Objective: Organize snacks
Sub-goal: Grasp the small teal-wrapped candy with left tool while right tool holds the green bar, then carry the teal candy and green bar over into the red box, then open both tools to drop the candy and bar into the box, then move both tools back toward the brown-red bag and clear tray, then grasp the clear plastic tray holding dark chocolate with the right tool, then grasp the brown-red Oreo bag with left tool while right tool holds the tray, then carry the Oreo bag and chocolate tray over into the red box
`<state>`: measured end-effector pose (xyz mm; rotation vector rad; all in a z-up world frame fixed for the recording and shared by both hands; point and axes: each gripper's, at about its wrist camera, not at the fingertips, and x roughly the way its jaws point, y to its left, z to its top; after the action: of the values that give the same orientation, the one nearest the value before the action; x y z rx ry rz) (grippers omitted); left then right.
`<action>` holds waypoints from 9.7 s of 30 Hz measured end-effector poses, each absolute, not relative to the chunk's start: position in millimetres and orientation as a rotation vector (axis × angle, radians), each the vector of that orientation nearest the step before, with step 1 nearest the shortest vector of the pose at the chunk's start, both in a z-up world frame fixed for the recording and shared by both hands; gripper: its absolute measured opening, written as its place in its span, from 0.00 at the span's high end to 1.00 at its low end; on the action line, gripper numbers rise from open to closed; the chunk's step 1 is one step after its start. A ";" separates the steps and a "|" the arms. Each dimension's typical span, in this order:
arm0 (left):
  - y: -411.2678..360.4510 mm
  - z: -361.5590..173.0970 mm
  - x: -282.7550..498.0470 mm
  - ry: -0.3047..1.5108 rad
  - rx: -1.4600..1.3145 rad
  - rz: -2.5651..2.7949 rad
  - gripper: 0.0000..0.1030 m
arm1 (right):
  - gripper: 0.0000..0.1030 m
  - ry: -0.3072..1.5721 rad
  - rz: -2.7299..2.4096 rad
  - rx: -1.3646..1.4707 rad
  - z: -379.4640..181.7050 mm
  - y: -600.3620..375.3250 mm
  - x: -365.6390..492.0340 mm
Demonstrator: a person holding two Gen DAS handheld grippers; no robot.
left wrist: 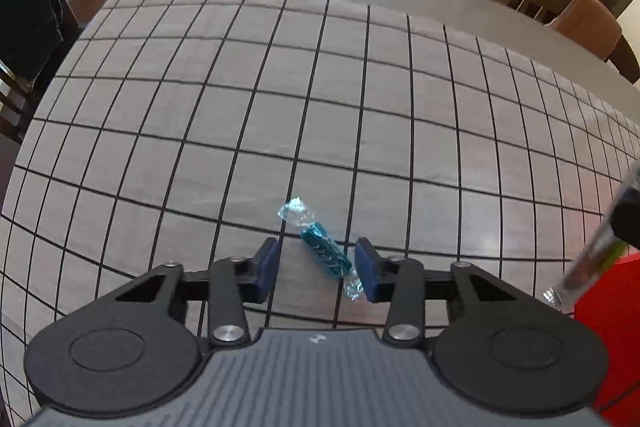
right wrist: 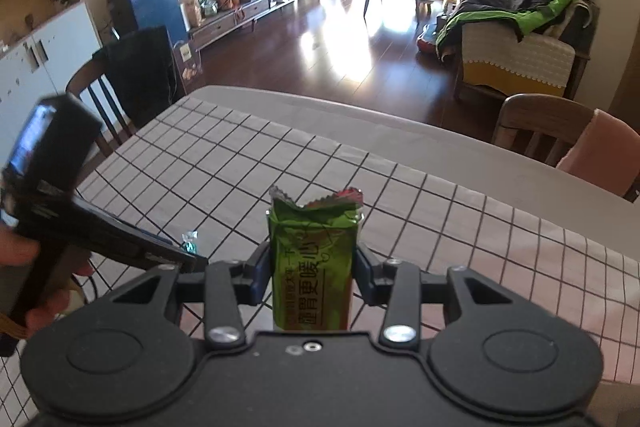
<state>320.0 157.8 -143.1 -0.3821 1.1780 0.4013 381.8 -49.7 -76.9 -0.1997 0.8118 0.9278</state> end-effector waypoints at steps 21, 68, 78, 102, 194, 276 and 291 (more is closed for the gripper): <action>189.6 -115.8 273.0 1.025 -0.467 0.370 0.88 | 0.59 0.829 0.855 -0.030 -58.6 -104.8 335.4; -139.6 -35.1 271.9 1.019 -0.113 -0.134 0.88 | 0.59 0.920 0.485 0.001 -78.7 -335.4 334.4; -176.2 -74.1 296.3 1.114 -0.025 -0.128 0.88 | 0.59 1.050 0.570 0.002 -105.4 -331.9 354.3; -187.9 -111.5 320.7 1.260 0.010 -0.059 0.88 | 0.59 1.139 0.613 -0.025 -132.9 -313.3 370.4; 131.9 -68.2 151.1 0.936 -0.194 0.045 0.07 | 0.02 0.877 1.085 -0.393 -121.4 -29.8 155.9; 122.9 -129.9 203.2 1.052 -0.597 0.239 0.66 | 0.61 0.854 0.836 -0.104 -79.0 -162.6 166.7; 67.4 -57.6 171.9 0.935 -0.469 0.177 0.66 | 0.61 0.796 0.852 -0.050 -38.1 -203.2 188.1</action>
<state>171.9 67.4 -57.6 -0.4690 0.9350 0.1772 188.1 -203.2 -38.1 -0.0500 0.7958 0.8519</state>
